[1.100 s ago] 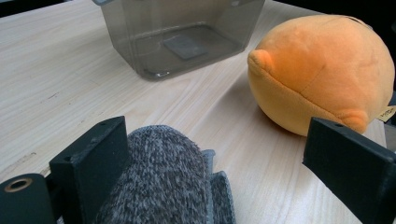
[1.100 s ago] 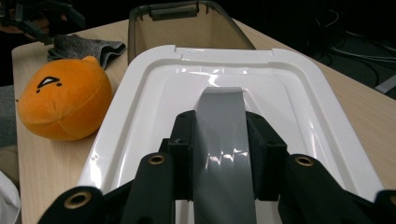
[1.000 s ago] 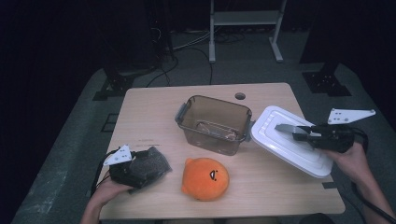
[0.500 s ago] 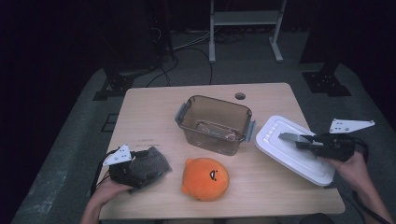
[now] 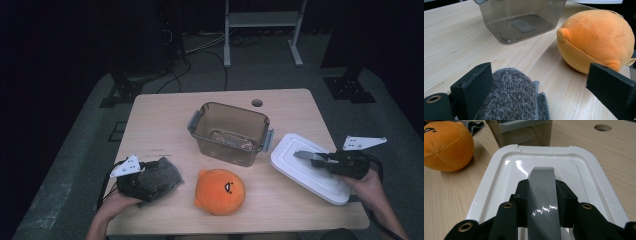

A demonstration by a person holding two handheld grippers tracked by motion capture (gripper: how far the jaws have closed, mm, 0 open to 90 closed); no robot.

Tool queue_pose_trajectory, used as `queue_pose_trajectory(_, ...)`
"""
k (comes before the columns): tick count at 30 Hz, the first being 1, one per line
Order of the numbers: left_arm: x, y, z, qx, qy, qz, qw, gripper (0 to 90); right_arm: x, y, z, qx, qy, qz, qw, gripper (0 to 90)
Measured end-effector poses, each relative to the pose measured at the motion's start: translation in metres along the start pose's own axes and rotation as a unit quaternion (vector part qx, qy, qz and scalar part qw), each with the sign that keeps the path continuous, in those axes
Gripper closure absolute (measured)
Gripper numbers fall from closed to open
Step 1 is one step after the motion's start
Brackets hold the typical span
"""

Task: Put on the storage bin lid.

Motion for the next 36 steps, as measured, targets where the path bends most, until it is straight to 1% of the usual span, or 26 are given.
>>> queue_pose_trajectory(7,0.0,0.0,0.0,0.0,0.0,0.0,1.0,6.1,0.011,-0.001,0.015,0.008,-0.009,-0.008,0.9999,65.4)
queue_pose_trajectory(14,0.0,0.0,0.0,0.001,-0.001,0.001,1.0,6.1,0.019,-0.002,0.023,0.016,-0.011,-0.013,0.9997,65.3)
queue_pose_trajectory(19,0.0,0.0,0.0,0.0,-0.001,0.001,1.0,6.1,0.025,-0.004,0.029,0.02,-0.017,-0.019,0.9995,65.3)
queue_pose_trajectory(25,0.0,0.0,0.0,0.0,-0.001,0.001,1.0,6.1,0.027,-0.004,0.035,0.026,-0.022,-0.022,0.9992,64.5)
queue_pose_trajectory(28,-0.001,0.0,0.0,0.0,-0.001,0.001,1.0,6.1,0.024,-0.004,0.031,0.031,-0.006,-0.022,0.9993,64.7)
queue_pose_trajectory(33,-0.001,0.0,0.0,0.0,0.0,0.001,1.0,6.1,0.02,-0.003,0.025,0.029,0.001,-0.017,0.9994,61.0)
queue_pose_trajectory(36,-0.001,0.0,0.0,0.0,0.0,0.001,1.0,6.1,0.019,-0.006,0.02,0.025,0.004,-0.017,0.9995,57.8)
Point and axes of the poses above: each handheld gripper's, and its own axes: x roughly forward along the jaws, z roughly out of its underside, y roughly to its right, the point moved 6 cm from there along x, roughly forward along the jaws, and after that the axes turned 12 degrees about y, right-handed, at the moved point
